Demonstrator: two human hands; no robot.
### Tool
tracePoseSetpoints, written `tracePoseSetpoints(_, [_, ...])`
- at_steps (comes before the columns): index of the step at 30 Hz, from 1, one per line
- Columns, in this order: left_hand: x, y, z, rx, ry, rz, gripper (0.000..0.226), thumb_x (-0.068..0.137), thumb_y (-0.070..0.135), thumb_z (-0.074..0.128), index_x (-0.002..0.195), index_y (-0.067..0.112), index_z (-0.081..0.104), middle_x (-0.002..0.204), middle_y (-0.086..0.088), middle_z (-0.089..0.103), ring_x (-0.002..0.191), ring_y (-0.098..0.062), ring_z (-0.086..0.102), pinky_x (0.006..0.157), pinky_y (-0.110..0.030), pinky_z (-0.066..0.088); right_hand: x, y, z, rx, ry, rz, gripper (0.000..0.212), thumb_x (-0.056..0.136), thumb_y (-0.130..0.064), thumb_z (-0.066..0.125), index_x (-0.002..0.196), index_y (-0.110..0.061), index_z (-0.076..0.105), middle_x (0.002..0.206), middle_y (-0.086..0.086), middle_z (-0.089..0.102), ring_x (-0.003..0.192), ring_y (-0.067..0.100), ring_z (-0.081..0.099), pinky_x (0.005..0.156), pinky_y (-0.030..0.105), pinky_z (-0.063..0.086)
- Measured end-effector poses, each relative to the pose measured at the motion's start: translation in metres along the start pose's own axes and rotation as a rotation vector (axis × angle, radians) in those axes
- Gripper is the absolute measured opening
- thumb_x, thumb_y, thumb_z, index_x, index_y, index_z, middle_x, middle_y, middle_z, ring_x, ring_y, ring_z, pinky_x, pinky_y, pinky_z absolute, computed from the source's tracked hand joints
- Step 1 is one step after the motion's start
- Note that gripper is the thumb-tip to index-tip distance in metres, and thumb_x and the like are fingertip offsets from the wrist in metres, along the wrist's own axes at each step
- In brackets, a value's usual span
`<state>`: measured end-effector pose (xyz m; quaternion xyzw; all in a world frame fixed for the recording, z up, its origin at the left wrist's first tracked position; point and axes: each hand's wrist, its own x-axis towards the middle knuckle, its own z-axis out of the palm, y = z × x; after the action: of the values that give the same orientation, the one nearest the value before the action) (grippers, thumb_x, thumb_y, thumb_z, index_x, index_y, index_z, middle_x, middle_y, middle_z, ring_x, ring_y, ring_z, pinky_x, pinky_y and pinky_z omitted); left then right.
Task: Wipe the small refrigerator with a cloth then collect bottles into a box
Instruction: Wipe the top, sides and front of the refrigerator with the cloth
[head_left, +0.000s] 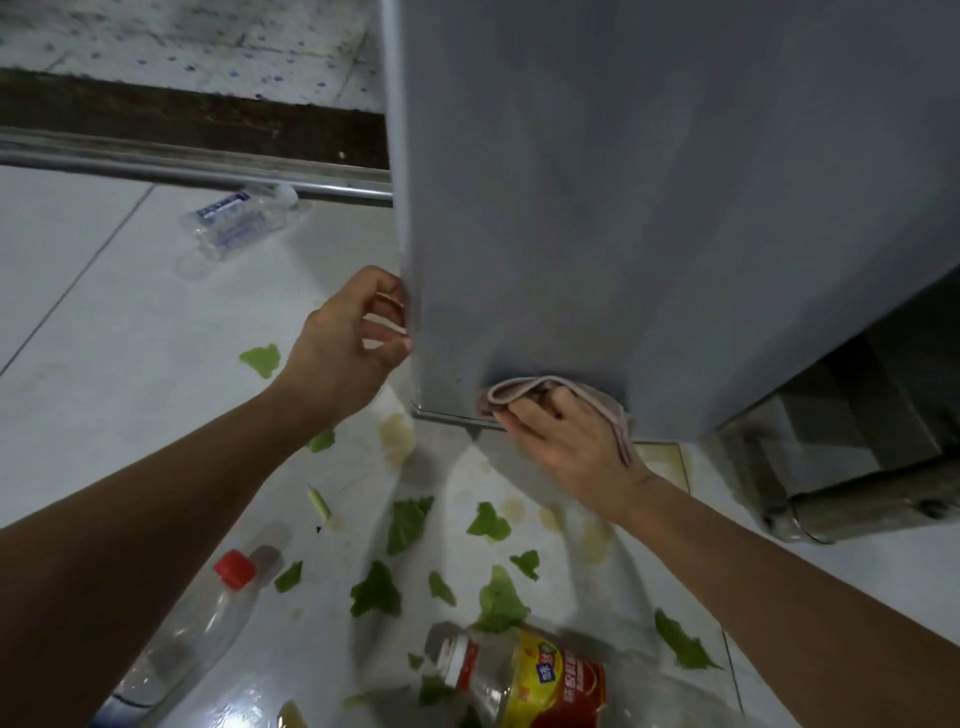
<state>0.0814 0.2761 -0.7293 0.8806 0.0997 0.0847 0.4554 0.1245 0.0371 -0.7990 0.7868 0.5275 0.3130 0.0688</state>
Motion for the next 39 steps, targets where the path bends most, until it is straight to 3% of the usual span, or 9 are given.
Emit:
tracePoseSetpoints(9, [0.001,-0.014,-0.017,-0.014,-0.189,0.098,0.051,0.078,-0.013,0.061,0.116,0.019,0.05,0.112,-0.001,0.059,0.103,-0.011,0.059,0.079,-0.014,0.049,0.034,-0.008,-0.003,-0.01,0.211,0.199,0.031,0.094,-0.004,0.052,0.119,-0.015,0.066,0.121,0.003,0.047,0.069,0.026,0.047,0.058,0.036,0.044])
tracePoseSetpoints(17, [-0.002,-0.017,-0.023,0.0,-0.211,0.116,0.063,0.077,-0.017,0.056,0.128,0.019,0.048,0.121,0.005,0.055,0.104,0.001,0.053,0.075,0.0,0.04,0.041,-0.042,0.021,-0.129,-0.557,-0.184,0.061,0.087,-0.018,0.015,0.143,-0.021,0.04,0.147,-0.009,0.041,0.124,0.022,0.047,0.105,0.033,0.037])
tracePoseSetpoints(21, [-0.008,-0.03,-0.038,0.09,-0.17,0.076,0.062,0.08,-0.012,0.058,0.128,0.025,0.048,0.122,0.006,0.055,0.109,-0.006,0.053,0.077,-0.004,0.038,0.063,-0.035,0.0,-0.096,-0.047,0.11,0.037,0.095,-0.017,0.038,0.122,-0.02,0.063,0.118,0.0,0.061,0.08,0.027,0.056,0.065,0.035,0.046])
tracePoseSetpoints(25, [-0.017,-0.043,-0.048,0.111,-0.159,0.03,0.061,0.08,-0.014,0.056,0.126,0.025,0.05,0.116,0.008,0.057,0.108,-0.007,0.054,0.075,-0.006,0.036,0.078,-0.036,0.004,-0.218,0.124,0.15,0.033,0.095,-0.016,0.045,0.12,-0.021,0.066,0.117,0.0,0.057,0.074,0.025,0.043,0.06,0.036,0.036])
tracePoseSetpoints(33, [-0.024,-0.051,-0.051,0.1,-0.161,0.002,0.055,0.081,-0.012,0.055,0.122,0.024,0.052,0.112,0.006,0.06,0.107,-0.009,0.055,0.073,-0.005,0.035,0.073,-0.072,0.034,-0.172,-0.596,-0.017,0.048,0.08,-0.036,0.042,0.123,-0.036,0.063,0.112,-0.019,0.067,0.1,0.009,0.057,0.07,0.027,0.026])
tracePoseSetpoints(34, [-0.024,-0.05,-0.051,0.099,-0.159,0.002,0.055,0.08,-0.012,0.055,0.122,0.023,0.053,0.112,0.006,0.06,0.107,-0.009,0.056,0.073,-0.005,0.035,0.074,-0.073,0.032,-0.186,-0.645,-0.027,0.047,0.079,-0.039,0.047,0.123,-0.038,0.062,0.113,-0.022,0.066,0.104,0.006,0.058,0.104,0.025,0.025])
tracePoseSetpoints(35, [-0.024,-0.049,-0.051,0.101,-0.156,0.004,0.054,0.08,-0.012,0.055,0.121,0.023,0.053,0.112,0.006,0.06,0.107,-0.01,0.056,0.073,-0.006,0.035,0.075,-0.072,0.028,-0.169,-0.674,-0.037,0.046,0.082,-0.038,0.05,0.127,-0.035,0.059,0.118,-0.02,0.064,0.108,0.003,0.057,0.117,0.029,-0.002])
tracePoseSetpoints(36, [-0.025,-0.047,-0.049,0.106,-0.153,0.007,0.053,0.08,-0.011,0.056,0.121,0.023,0.053,0.112,0.006,0.06,0.107,-0.01,0.056,0.073,-0.007,0.035,0.069,-0.07,0.032,-0.145,-0.689,-0.07,0.047,0.09,-0.032,0.047,0.136,-0.028,0.051,0.129,-0.012,0.058,0.118,0.006,0.052,0.113,0.023,0.019])
tracePoseSetpoints(39, [-0.027,-0.04,-0.039,0.126,-0.167,0.015,0.053,0.081,-0.008,0.057,0.123,0.025,0.051,0.115,0.006,0.059,0.106,-0.009,0.055,0.077,-0.012,0.039,0.055,-0.067,0.048,0.102,-0.841,-0.147,0.053,0.1,-0.014,0.012,0.151,-0.018,-0.004,0.16,0.001,0.007,0.145,0.022,0.008,0.113,0.033,-0.01])
